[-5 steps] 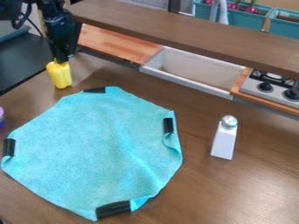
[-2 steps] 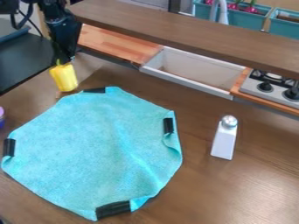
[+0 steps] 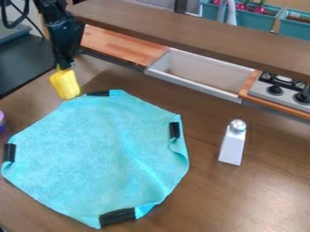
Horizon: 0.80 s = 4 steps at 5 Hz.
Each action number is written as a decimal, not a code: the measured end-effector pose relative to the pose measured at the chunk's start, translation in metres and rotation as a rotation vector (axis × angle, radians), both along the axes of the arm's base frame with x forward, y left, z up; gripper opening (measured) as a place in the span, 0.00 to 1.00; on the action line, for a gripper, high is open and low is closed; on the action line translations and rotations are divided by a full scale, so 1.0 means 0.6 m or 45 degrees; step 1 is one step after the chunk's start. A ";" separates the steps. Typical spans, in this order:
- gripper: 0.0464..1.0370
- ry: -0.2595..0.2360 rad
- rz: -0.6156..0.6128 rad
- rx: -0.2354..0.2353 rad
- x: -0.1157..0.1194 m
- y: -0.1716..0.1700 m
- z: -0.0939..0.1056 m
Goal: Place the yellow pepper on the on the bottom right corner of the cloth
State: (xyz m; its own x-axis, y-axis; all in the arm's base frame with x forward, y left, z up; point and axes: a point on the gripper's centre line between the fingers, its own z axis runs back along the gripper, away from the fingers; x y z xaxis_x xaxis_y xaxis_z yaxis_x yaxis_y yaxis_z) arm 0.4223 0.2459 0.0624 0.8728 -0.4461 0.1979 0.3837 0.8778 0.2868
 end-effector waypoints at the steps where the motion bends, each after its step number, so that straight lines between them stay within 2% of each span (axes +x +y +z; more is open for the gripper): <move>1: 0.04 -0.030 -0.067 0.083 -0.008 -0.036 0.024; 2: 0.04 -0.059 -0.120 0.159 -0.037 -0.067 0.058; 3: 0.04 -0.044 -0.163 0.125 -0.064 -0.095 0.071; 4: 0.04 -0.030 -0.243 0.115 -0.098 -0.137 0.067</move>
